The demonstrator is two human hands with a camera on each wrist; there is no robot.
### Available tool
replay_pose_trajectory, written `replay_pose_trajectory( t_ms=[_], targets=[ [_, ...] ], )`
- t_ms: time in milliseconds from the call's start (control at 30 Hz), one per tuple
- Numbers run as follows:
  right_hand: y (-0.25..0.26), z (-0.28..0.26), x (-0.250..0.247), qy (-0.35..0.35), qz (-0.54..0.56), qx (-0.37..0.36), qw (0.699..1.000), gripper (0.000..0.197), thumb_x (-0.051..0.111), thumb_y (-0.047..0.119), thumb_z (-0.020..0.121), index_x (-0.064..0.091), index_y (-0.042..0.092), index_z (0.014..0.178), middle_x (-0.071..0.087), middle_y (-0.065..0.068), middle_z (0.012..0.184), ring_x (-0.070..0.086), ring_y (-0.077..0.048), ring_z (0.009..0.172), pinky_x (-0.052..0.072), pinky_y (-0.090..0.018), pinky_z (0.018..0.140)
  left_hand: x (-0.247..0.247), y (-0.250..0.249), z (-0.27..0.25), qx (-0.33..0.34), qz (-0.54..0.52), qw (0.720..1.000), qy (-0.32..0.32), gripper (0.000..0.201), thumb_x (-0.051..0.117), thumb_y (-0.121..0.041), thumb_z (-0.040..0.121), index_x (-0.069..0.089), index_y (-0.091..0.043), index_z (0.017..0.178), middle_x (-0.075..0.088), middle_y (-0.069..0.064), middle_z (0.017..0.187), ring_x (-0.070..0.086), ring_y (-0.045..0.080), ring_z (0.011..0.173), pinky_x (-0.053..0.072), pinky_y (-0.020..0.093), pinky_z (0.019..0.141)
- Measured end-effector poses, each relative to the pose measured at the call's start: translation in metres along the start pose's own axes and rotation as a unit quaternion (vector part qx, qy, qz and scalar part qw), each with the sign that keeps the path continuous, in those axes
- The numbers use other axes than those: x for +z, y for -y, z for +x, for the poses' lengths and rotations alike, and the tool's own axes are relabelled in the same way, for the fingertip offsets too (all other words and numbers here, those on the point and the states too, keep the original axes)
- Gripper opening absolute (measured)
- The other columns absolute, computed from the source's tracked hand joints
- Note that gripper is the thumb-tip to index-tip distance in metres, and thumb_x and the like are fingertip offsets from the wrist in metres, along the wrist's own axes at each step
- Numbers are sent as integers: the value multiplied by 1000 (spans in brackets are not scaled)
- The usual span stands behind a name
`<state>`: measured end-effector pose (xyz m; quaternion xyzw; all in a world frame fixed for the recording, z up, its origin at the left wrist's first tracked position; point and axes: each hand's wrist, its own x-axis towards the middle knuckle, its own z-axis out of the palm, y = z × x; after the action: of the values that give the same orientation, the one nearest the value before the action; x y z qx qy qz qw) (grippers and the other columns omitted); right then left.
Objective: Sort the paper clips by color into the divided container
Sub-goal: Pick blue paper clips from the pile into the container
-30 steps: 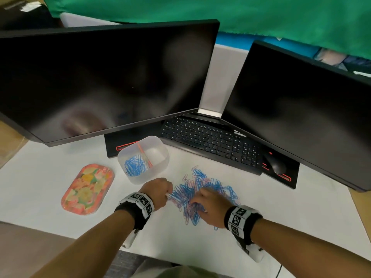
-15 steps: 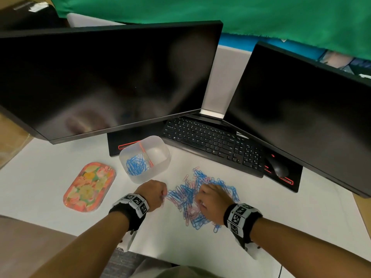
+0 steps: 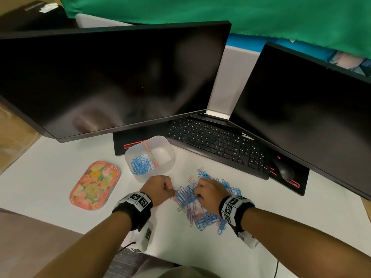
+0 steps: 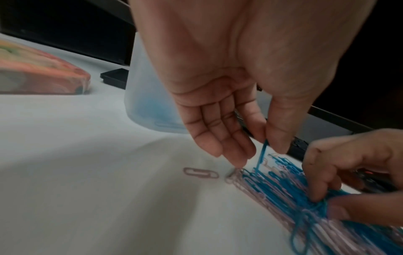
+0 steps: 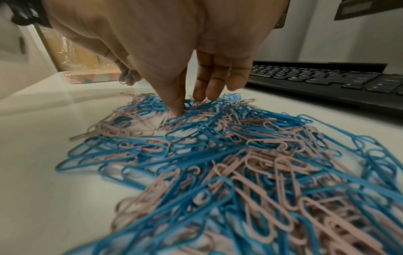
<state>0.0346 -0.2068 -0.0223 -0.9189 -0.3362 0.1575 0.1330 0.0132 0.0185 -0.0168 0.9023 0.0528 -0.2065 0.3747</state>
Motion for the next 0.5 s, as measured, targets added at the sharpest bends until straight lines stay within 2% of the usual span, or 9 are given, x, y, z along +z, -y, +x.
replay_pose_trajectory(
  t_ms=[100, 167, 267, 367, 433, 500],
  targets=[
    [-2, -2, -2, 0, 29, 2, 1000, 20, 54, 15, 90, 72, 11, 97, 59, -4, 93, 51, -20, 92, 46, -32, 82, 0, 0, 0, -13, -33, 999, -14, 23, 77, -24, 76, 57, -19, 66, 67, 0, 69, 59, 13, 63, 51, 25, 62],
    [-4, -4, -7, 4, 59, 22, 998, 21, 53, 15, 91, 72, 10, 99, 61, -3, 94, 51, -17, 92, 43, -24, 82, 0, 0, 1, -26, -74, 997, -11, 18, 77, -18, 76, 59, -16, 73, 70, 6, 71, 64, 16, 65, 53, 29, 66],
    [-6, -7, -13, -5, 111, 45, 993, 16, 56, 15, 90, 71, 11, 93, 60, 3, 85, 48, -9, 82, 39, -20, 77, 1, -1, 2, -35, -102, 994, -3, 14, 73, -14, 78, 61, -19, 84, 71, 8, 75, 65, 16, 67, 52, 25, 67],
    [-6, -11, -18, -17, 187, 74, 980, 9, 61, 14, 86, 63, 20, 79, 50, 16, 73, 48, -3, 69, 41, -16, 69, 3, -2, 5, -38, -105, 994, -6, 17, 60, -6, 85, 64, -22, 87, 65, 5, 79, 62, 16, 67, 52, 24, 68],
    [-6, -13, -21, -34, 244, 103, 964, 25, 64, 11, 83, 53, 31, 72, 52, 14, 71, 50, -2, 67, 41, -12, 65, 6, -3, 8, -64, -164, 984, 8, 25, 47, -1, 90, 63, -20, 88, 62, 6, 77, 64, 19, 65, 57, 32, 72],
    [-7, -13, -23, -55, 286, 142, 946, 30, 66, 8, 81, 52, 33, 71, 55, 12, 70, 50, 0, 65, 39, -9, 62, 9, -7, 10, -98, -247, 964, 31, 28, 37, 1, 94, 60, -15, 94, 57, 7, 77, 66, 23, 66, 57, 41, 77]
  ],
)
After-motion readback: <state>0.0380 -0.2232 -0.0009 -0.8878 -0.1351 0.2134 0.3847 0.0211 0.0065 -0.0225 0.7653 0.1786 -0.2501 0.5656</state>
